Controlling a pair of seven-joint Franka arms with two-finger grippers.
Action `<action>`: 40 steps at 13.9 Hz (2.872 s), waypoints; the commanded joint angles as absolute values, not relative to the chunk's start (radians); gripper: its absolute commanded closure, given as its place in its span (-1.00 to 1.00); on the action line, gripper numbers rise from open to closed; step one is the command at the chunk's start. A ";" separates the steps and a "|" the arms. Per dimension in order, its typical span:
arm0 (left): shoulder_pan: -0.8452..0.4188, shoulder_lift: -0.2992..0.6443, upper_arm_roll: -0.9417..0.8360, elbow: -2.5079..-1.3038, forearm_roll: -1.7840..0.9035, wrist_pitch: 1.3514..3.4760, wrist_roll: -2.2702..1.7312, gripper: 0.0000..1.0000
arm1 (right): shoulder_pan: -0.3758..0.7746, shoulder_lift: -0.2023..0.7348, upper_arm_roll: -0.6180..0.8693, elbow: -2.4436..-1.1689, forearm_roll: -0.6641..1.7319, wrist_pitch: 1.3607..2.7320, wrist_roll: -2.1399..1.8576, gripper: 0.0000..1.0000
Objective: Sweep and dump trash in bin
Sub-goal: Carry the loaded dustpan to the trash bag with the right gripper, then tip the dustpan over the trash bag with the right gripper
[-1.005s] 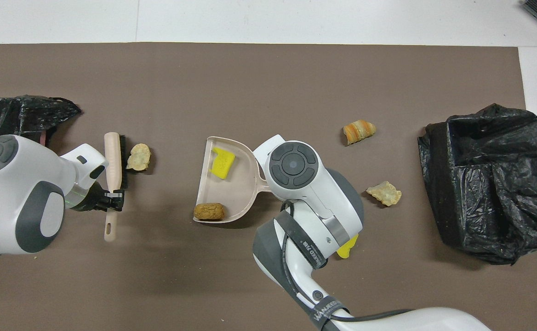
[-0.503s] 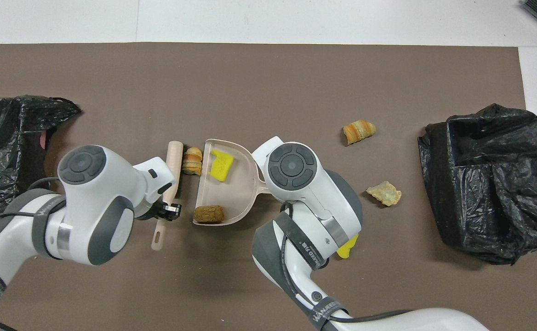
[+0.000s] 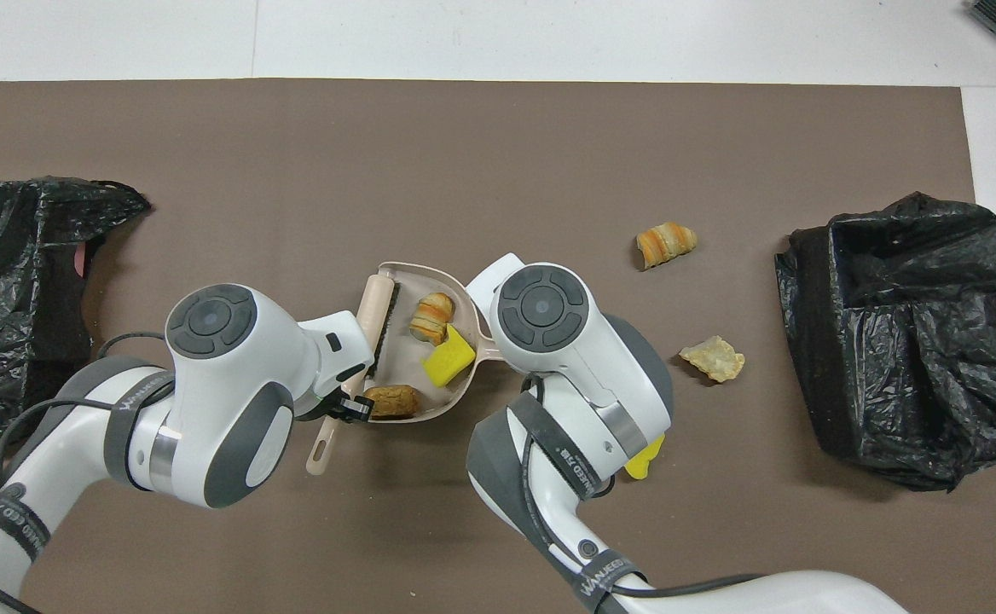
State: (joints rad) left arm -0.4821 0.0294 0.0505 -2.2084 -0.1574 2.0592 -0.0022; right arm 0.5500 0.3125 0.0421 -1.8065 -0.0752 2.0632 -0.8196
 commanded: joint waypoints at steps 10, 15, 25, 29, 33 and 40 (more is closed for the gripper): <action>-0.413 -0.109 0.037 -2.252 -0.161 1.974 -0.288 1.00 | 0.379 0.209 0.049 -1.818 -0.042 2.028 -1.086 1.00; -0.613 -0.150 0.031 -2.304 -0.163 1.989 -0.563 1.00 | 0.183 0.129 0.048 -1.815 0.080 1.951 -1.314 1.00; -0.839 -0.143 0.034 -2.445 -0.225 2.184 -0.724 -0.46 | -0.300 0.015 0.032 -1.787 0.149 1.804 -1.877 1.00; -0.740 -0.149 0.048 -2.327 -0.221 2.050 -0.701 -1.00 | -0.518 0.023 0.026 -1.732 0.134 1.819 -2.162 1.00; -0.568 -0.150 0.048 -2.215 -0.206 2.004 -0.556 -1.00 | -0.577 0.015 0.012 -1.738 0.033 1.873 -2.250 1.00; -0.329 -0.072 0.048 -1.887 -0.131 1.792 -0.276 -1.00 | -0.459 -0.003 0.017 -1.785 -0.265 1.904 -1.976 1.00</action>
